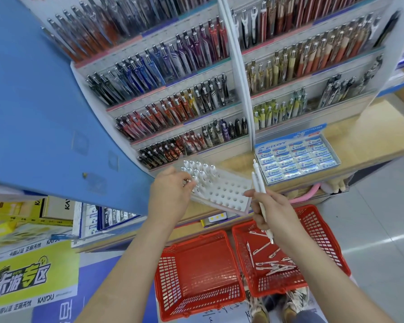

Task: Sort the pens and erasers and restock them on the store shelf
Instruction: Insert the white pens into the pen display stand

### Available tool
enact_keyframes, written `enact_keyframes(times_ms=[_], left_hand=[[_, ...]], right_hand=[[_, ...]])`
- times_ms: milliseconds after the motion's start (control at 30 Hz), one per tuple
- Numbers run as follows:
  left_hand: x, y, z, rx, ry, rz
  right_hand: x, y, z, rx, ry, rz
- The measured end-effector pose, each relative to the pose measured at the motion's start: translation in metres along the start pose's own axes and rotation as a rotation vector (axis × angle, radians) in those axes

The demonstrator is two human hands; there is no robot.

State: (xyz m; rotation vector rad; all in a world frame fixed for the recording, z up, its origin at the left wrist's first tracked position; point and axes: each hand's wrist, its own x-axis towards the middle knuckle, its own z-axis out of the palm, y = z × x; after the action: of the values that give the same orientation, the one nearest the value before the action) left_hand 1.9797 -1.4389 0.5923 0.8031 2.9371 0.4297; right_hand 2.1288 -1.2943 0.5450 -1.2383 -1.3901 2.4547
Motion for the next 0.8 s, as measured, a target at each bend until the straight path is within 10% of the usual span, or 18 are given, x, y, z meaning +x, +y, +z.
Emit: enact_keyframes(times_ms=[567, 800], left_hand=[[0.0, 0.015, -0.005, 0.12, -0.068, -0.099], [-0.027, 0.069, -0.028, -0.738, -0.323, -0.146]], right_hand=[[-0.02, -0.025, -0.001, 0.165, -0.328, 0.063], [-0.03, -0.032, 0.002, 0.074, -0.443, 0.003]])
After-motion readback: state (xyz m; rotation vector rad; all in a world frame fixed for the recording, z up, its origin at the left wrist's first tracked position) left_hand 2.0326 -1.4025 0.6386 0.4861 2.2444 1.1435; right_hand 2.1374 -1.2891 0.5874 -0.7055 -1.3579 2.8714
